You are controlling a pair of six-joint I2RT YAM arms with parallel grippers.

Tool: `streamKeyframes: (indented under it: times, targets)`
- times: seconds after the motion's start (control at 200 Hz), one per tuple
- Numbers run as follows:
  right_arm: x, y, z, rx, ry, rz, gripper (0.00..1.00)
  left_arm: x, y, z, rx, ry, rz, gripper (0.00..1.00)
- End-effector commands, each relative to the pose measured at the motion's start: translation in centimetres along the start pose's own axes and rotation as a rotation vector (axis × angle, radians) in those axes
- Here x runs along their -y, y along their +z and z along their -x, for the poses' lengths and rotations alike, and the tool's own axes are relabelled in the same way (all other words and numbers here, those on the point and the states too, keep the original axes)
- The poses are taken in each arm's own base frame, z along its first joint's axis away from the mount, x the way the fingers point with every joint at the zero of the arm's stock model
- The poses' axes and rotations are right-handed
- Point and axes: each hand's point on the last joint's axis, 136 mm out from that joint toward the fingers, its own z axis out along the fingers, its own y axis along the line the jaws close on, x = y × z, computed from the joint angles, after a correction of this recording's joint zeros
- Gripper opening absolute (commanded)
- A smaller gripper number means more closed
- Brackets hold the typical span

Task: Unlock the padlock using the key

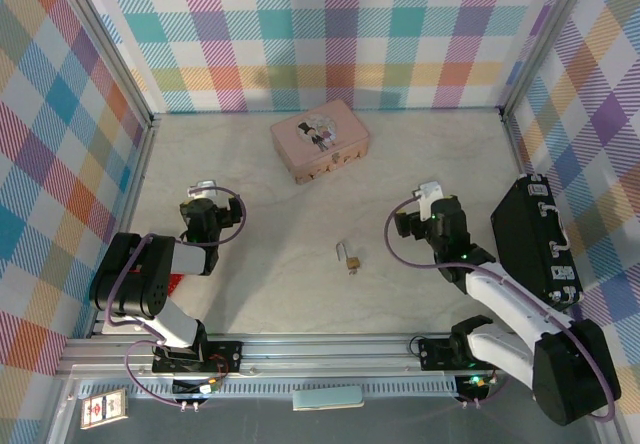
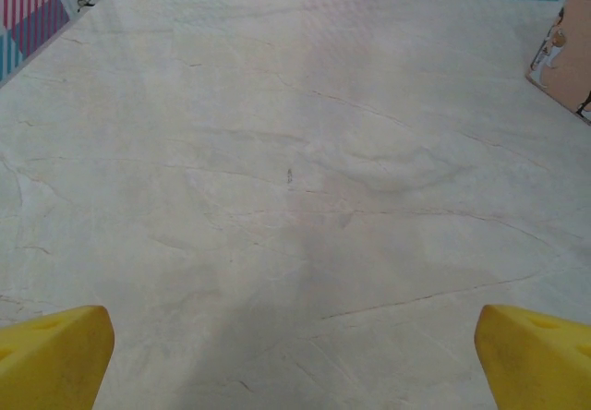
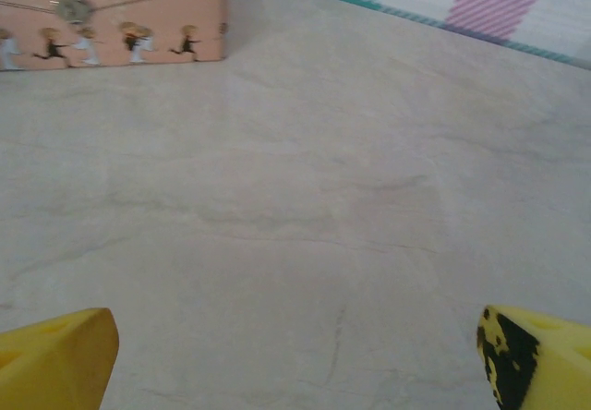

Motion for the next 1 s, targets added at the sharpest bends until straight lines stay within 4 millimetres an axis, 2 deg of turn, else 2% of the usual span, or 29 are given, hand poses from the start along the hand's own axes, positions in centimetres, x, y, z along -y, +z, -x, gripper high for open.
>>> streamKeyframes:
  times: [0.0, 0.145, 0.26, 0.385, 0.48, 0.57, 0.605, 0.695, 0.76, 0.995]
  targets:
    - [1.3, 1.1, 0.9, 0.050, 0.050, -0.012, 0.99, 0.4, 0.1, 0.5, 0.009, -0.019, -0.022, 1.00]
    - [2.8, 2.6, -0.1, 0.059, 0.149, -0.014, 0.99, 0.4, 0.1, 0.6, 0.010, -0.021, -0.023, 1.00]
    - [2.7, 3.8, -0.8, 0.116, 0.159, 0.027, 0.99, 0.4, 0.1, 0.5, 0.009, -0.021, -0.023, 1.00]
    - [3.1, 4.3, -0.3, 0.178, 0.141, 0.043, 0.99, 0.4, 0.1, 0.5, 0.009, -0.022, -0.023, 1.00]
    - [4.6, 4.6, -0.6, 0.196, 0.203, 0.042, 0.99, 0.4, 0.1, 0.5, 0.010, -0.021, -0.023, 1.00]
    - [5.5, 5.7, -1.7, 0.206, 0.264, 0.061, 0.99, 0.4, 0.1, 0.5, 0.009, -0.021, -0.024, 1.00]
    - [5.4, 6.5, -2.3, 0.190, 0.265, 0.069, 0.99, 0.4, 0.1, 0.5, 0.009, -0.021, -0.022, 1.00]
    - [4.3, 7.7, -2.2, 0.115, 0.246, 0.148, 0.99, 0.4, 0.1, 0.5, 0.009, -0.022, -0.023, 1.00]
    - [5.9, 8.0, -2.5, 0.109, 0.292, 0.066, 0.99, 0.4, 0.1, 0.5, 0.009, -0.021, -0.024, 1.00]
    - [5.8, 8.0, -2.5, 0.105, 0.286, 0.062, 0.99, 0.4, 0.1, 0.5, 0.009, -0.021, -0.023, 1.00]
